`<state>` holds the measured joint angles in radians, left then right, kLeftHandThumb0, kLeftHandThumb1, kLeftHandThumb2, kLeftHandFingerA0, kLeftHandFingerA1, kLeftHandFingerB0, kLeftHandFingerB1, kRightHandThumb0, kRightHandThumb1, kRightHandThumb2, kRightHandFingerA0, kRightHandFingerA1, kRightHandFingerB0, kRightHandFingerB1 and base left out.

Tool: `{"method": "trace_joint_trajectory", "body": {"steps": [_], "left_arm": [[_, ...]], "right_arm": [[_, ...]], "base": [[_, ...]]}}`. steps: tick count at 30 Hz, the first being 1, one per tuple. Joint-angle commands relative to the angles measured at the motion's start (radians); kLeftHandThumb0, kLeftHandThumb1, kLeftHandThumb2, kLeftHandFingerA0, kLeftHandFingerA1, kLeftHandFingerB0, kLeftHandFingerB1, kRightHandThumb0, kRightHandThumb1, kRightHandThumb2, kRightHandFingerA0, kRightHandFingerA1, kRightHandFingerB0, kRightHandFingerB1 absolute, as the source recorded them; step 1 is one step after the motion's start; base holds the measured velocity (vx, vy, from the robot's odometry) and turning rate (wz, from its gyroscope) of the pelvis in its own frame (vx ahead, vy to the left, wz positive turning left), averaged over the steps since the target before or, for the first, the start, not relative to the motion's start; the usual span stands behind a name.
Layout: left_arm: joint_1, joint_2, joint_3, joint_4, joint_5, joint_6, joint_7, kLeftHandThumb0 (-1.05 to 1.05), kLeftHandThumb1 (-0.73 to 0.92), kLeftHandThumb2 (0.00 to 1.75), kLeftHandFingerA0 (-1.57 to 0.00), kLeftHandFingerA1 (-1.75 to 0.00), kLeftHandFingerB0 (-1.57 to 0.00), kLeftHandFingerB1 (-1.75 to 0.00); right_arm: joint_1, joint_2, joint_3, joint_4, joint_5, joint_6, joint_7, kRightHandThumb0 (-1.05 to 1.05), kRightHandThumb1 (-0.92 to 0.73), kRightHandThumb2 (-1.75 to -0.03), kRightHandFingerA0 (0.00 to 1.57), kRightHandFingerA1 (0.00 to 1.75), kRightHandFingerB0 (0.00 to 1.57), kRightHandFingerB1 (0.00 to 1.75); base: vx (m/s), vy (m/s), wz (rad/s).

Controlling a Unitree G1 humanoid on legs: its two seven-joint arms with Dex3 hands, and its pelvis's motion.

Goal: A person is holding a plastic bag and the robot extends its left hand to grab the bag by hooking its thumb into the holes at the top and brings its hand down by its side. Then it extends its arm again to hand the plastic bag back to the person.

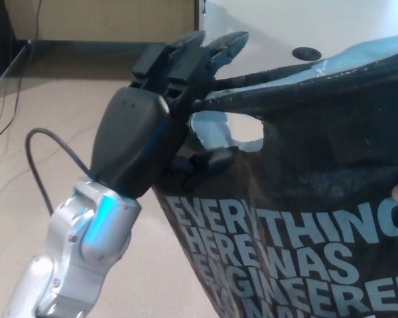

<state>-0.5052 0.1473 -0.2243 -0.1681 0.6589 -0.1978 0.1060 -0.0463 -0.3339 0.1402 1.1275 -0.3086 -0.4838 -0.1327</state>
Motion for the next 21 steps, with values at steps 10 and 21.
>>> {"method": "trace_joint_trajectory", "body": {"steps": [10, 21], "left_arm": [[-0.053, -0.028, -0.021, 0.082, 0.082, 0.006, 0.103, -0.56, 0.42, 0.69, -0.23, -0.41, -0.17, -0.36], [-0.075, -0.030, -0.022, 0.140, 0.096, -0.007, 0.171, -0.56, 0.45, 0.72, -0.26, -0.42, -0.21, -0.38]], "right_arm": [[0.006, -0.012, -0.006, -0.010, 0.008, -0.008, 0.004, -0.32, -0.67, -0.60, 0.81, 0.50, 0.68, 0.45], [0.022, -0.003, -0.003, -0.005, 0.006, -0.010, -0.003, -0.31, -0.67, -0.60, 0.82, 0.50, 0.68, 0.44]], "base": [[0.00, 0.000, 0.00], [0.00, 0.000, 0.00]]}}
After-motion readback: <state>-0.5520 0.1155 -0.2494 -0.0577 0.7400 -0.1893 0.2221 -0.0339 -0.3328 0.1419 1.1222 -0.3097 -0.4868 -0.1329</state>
